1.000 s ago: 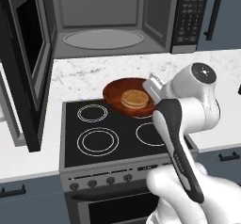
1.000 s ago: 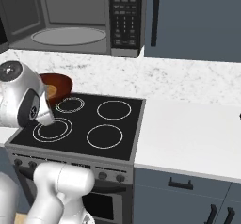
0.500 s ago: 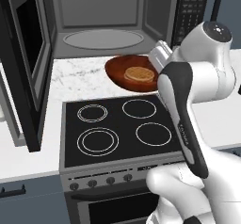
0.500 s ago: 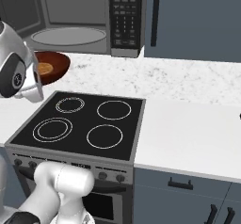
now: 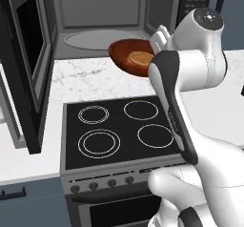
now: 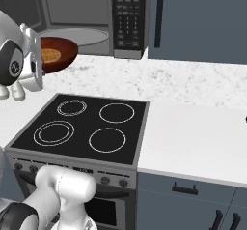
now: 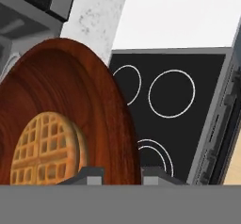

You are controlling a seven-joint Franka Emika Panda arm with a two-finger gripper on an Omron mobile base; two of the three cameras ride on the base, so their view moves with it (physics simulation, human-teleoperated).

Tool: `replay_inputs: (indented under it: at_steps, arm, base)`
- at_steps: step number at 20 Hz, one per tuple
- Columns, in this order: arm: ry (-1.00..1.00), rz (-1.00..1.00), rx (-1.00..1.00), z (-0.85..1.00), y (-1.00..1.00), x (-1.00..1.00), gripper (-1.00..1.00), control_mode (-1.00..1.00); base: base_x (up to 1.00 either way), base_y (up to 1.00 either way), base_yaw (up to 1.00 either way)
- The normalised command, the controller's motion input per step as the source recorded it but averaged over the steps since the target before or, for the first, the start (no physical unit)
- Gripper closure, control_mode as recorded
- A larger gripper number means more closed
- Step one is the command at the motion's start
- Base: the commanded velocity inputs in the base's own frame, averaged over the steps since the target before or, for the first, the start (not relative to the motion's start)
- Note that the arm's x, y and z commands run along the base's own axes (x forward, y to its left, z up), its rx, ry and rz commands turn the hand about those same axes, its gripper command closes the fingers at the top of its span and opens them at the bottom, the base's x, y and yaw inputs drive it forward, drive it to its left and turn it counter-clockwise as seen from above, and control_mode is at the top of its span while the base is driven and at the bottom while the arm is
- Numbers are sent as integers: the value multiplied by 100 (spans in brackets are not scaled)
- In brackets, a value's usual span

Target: Open the microwave, place the bowl with waffle inside the microwave, then close the microwave door and turn it on.

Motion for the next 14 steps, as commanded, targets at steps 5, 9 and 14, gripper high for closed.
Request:
replay_inputs:
  at_steps: [5, 9, 14]
  arm:
    - [-15, 0, 9, 52, 0, 22, 100, -100]
    - [-3, 0, 0, 38, 8, 58, 100, -100]
    - [0, 2, -9, 26, 18, 72, 100, -100]
  base:
    - [0, 0, 0]
    - [0, 0, 0]
    - [0, 0, 0]
